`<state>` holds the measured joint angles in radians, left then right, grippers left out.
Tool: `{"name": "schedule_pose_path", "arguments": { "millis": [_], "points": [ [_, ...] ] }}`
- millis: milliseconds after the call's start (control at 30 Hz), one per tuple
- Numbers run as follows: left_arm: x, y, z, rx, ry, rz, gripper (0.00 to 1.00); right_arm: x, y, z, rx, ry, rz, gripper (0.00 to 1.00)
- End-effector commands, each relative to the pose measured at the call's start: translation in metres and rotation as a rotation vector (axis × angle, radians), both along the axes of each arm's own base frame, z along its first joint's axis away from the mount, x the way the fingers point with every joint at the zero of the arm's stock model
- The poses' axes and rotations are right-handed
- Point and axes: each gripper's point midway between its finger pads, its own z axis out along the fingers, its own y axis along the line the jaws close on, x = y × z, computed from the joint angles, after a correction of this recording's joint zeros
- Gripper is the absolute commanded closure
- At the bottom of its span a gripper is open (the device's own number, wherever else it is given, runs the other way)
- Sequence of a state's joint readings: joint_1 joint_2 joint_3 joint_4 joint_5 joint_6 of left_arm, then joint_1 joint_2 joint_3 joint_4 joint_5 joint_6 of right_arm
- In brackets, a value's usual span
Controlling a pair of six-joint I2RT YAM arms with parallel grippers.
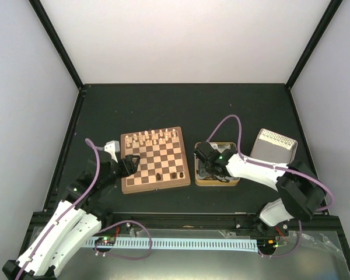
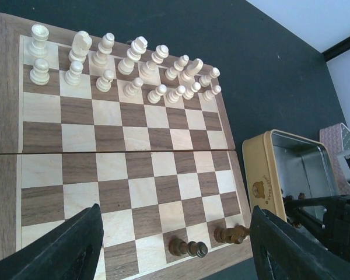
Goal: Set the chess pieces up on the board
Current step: Pick up the chess piece from the storage box.
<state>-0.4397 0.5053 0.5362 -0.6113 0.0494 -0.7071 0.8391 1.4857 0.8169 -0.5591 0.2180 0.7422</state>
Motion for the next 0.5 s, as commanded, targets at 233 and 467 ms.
{"name": "schedule_pose_path", "arguments": {
  "millis": [233, 467],
  "points": [
    [0.004, -0.003, 0.016, -0.017, -0.048, -0.015, 0.30, 0.017, 0.000, 0.072, 0.114, -0.179, -0.048, 0.93],
    [0.003, -0.004, 0.016, -0.020, -0.050, -0.021, 0.30, 0.018, 0.011, 0.092, 0.179, -0.192, -0.022, 0.93]
  ]
}}
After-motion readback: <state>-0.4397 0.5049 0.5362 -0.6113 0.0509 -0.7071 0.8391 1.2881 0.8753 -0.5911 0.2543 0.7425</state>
